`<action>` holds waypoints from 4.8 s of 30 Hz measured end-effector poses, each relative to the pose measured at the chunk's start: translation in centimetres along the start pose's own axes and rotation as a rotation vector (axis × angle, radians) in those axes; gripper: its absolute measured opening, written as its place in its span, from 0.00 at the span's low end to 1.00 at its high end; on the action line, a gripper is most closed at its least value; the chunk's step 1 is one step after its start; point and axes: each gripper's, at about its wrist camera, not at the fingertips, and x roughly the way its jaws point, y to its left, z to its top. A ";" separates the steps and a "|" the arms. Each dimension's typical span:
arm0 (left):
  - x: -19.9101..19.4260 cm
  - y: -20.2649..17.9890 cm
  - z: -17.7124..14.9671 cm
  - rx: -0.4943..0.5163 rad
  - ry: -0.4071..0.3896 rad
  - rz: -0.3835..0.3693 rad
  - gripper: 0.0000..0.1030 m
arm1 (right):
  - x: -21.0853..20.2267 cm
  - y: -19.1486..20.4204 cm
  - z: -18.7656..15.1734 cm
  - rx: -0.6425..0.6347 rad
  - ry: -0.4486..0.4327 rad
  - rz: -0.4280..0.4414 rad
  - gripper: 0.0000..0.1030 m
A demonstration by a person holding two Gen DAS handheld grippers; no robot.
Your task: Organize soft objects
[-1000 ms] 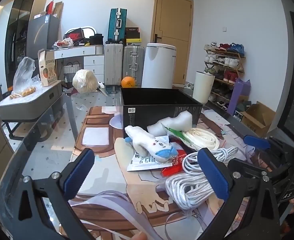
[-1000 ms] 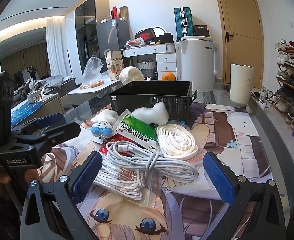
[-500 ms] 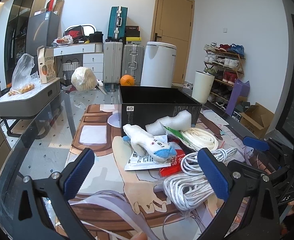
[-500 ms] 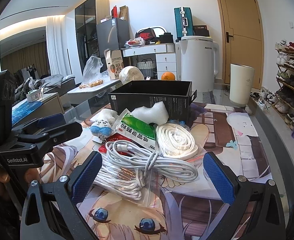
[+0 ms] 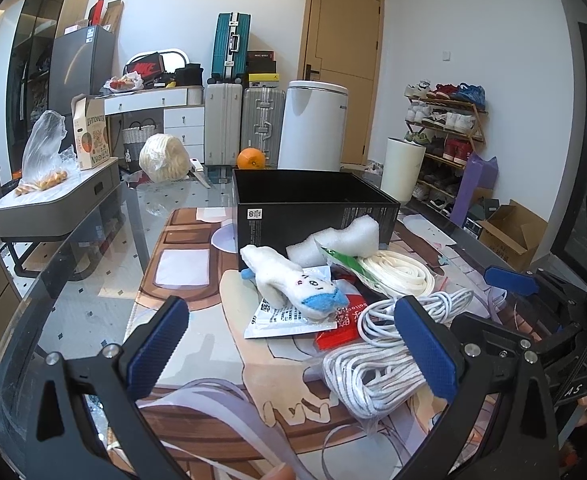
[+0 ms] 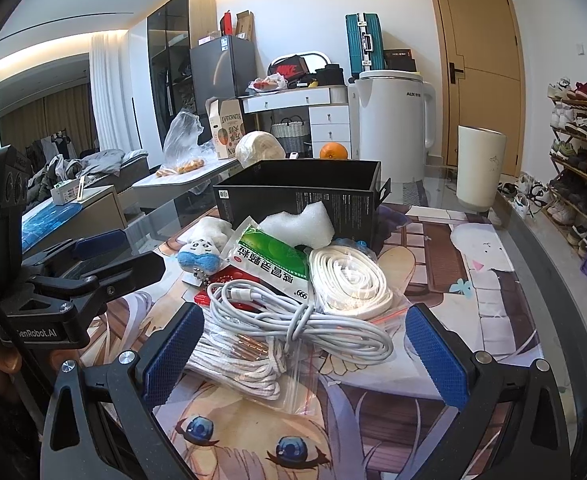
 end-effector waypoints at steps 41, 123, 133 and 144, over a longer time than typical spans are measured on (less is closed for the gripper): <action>0.0 -0.4 0.0 0.030 -0.002 0.013 1.00 | 0.2 -0.8 0.0 0.000 0.020 0.008 1.00; 0.6 -1.7 -0.1 0.198 0.106 -0.092 1.00 | -1.8 -1.8 1.0 -0.054 0.145 0.296 0.28; 2.4 -4.5 -1.4 0.261 0.230 -0.195 1.00 | -1.9 -3.0 0.4 -0.024 0.152 0.269 0.28; 2.1 -6.9 -2.0 0.313 0.293 -0.335 1.00 | -1.7 -3.9 0.4 -0.003 0.150 0.255 0.28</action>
